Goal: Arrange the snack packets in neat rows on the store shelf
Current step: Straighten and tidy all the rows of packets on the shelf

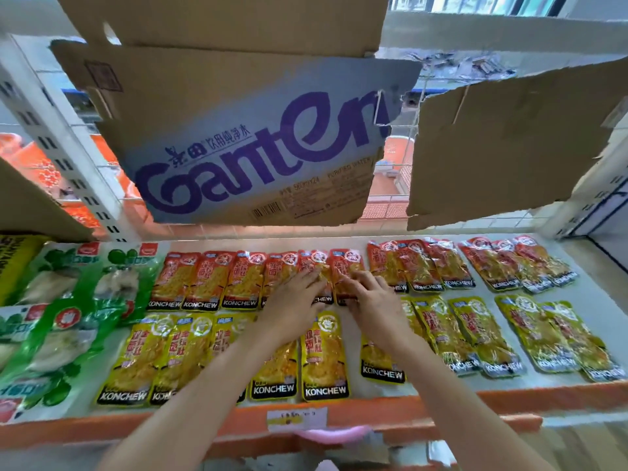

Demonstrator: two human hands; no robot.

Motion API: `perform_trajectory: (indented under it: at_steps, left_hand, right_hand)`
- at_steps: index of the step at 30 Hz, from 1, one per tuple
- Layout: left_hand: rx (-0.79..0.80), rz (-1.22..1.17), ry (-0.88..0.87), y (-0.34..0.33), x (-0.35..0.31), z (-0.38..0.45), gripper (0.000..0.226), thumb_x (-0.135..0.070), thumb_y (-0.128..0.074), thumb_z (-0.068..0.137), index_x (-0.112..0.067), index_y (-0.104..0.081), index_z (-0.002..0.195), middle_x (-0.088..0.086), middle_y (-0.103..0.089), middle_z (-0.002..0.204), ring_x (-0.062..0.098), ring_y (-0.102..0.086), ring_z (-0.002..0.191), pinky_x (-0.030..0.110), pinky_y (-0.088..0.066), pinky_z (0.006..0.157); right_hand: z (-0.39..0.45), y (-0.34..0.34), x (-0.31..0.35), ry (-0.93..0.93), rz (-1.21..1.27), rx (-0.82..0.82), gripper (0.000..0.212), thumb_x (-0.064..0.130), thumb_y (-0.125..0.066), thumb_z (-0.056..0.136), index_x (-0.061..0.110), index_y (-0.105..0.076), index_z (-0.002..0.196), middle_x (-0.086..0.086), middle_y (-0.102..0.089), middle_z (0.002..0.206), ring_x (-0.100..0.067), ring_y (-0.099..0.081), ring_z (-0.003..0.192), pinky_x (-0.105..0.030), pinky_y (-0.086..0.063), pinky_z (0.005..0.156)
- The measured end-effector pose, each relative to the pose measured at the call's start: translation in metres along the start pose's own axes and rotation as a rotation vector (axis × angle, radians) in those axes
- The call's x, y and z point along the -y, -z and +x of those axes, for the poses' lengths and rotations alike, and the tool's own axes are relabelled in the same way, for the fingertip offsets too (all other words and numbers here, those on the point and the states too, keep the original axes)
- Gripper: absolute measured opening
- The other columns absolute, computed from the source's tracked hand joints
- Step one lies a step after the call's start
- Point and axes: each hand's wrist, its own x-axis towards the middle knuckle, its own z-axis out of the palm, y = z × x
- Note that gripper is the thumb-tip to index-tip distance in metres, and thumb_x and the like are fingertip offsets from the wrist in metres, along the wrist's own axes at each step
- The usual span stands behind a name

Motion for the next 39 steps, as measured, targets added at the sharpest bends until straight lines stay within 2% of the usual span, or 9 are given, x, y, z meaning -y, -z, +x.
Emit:
perform_trajectory:
  at_steps: [7,11,13,16,19,23,28,32,39]
  left_hand:
    - [-0.136,-0.074,0.049,-0.003,-0.013,-0.020,0.049,-0.036,-0.037,0.099,-0.026,-0.027,0.146,-0.007,-0.012,0.156,0.013,-0.006,0.144,0.027,0.004,0.114]
    - [-0.148,-0.079,0.141,-0.019,-0.035,-0.059,0.060,-0.053,-0.035,0.094,-0.025,-0.026,0.146,-0.005,-0.013,0.156,0.015,-0.008,0.143,0.029,-0.005,0.116]
    - [-0.128,0.015,0.081,-0.029,-0.045,-0.074,0.073,-0.069,-0.018,0.087,-0.024,-0.034,0.143,-0.003,-0.020,0.154,0.017,-0.018,0.143,0.032,-0.010,0.116]
    - [-0.109,0.031,0.031,-0.041,-0.046,-0.083,0.092,-0.079,-0.001,0.077,-0.025,-0.032,0.144,-0.008,-0.016,0.155,0.013,-0.011,0.142,0.036,0.002,0.112]
    - [-0.095,-0.035,0.034,-0.042,-0.044,-0.081,0.085,-0.072,-0.014,0.075,-0.027,-0.022,0.147,-0.015,-0.002,0.153,0.003,0.006,0.138,0.032,0.007,0.116]
    - [-0.084,-0.040,0.069,-0.039,-0.052,-0.082,0.065,-0.052,-0.039,0.092,-0.026,-0.019,0.148,-0.014,0.003,0.154,0.001,0.009,0.138,0.028,0.005,0.117]
    - [-0.218,-0.099,0.136,-0.038,-0.085,-0.072,0.076,-0.058,-0.009,0.081,-0.021,-0.027,0.146,-0.008,-0.013,0.156,0.007,-0.004,0.144,0.022,0.005,0.114]
    - [-0.124,-0.067,0.061,-0.045,-0.106,-0.059,0.068,-0.061,-0.025,0.090,-0.027,-0.016,0.148,-0.009,-0.001,0.157,0.006,0.007,0.143,0.023,0.007,0.115]
    - [-0.018,-0.013,0.050,-0.043,-0.096,-0.053,0.071,-0.065,-0.034,0.088,-0.035,-0.011,0.148,-0.017,0.007,0.154,0.008,0.008,0.144,0.024,0.009,0.108]
  right_hand:
    - [-0.023,0.011,-0.018,0.005,0.088,-0.027,0.046,0.023,-0.053,0.092,0.023,-0.044,0.137,0.001,-0.039,0.141,-0.020,-0.033,0.128,-0.029,-0.030,0.104]
    - [-0.063,0.009,-0.035,-0.018,0.024,-0.045,0.043,0.047,-0.055,0.086,0.016,-0.055,0.117,-0.005,-0.048,0.118,-0.026,-0.045,0.112,-0.038,-0.042,0.095]
    - [-0.075,0.001,-0.038,0.034,0.018,-0.088,0.048,0.057,-0.044,0.084,0.018,-0.060,0.105,-0.002,-0.056,0.107,-0.025,-0.054,0.098,-0.038,-0.053,0.081]
    - [-0.082,-0.005,-0.032,0.134,0.010,-0.116,0.061,0.062,-0.020,0.092,0.021,-0.061,0.112,0.004,-0.061,0.113,-0.019,-0.054,0.103,-0.036,-0.052,0.083]
    - [-0.079,-0.003,-0.027,0.171,0.013,-0.101,0.065,0.062,-0.012,0.093,0.025,-0.062,0.112,0.009,-0.063,0.114,-0.017,-0.060,0.102,-0.034,-0.052,0.081]
    - [-0.076,-0.002,-0.024,0.166,0.060,-0.080,0.065,0.062,-0.010,0.093,0.026,-0.062,0.110,0.009,-0.063,0.111,-0.016,-0.062,0.099,-0.034,-0.052,0.080]
    - [-0.077,-0.003,-0.028,0.173,0.151,-0.132,0.051,0.049,-0.023,0.096,0.021,-0.060,0.118,0.005,-0.061,0.121,-0.012,-0.049,0.111,-0.032,-0.049,0.086]
    - [-0.079,0.006,-0.056,0.130,0.175,-0.205,0.038,0.024,-0.041,0.085,0.014,-0.063,0.114,0.001,-0.063,0.120,-0.020,-0.059,0.109,-0.040,-0.051,0.086]
    - [-0.091,0.015,-0.095,0.100,0.015,-0.080,0.046,0.046,-0.038,0.085,0.022,-0.067,0.112,0.007,-0.064,0.118,-0.015,-0.058,0.103,-0.035,-0.051,0.081]
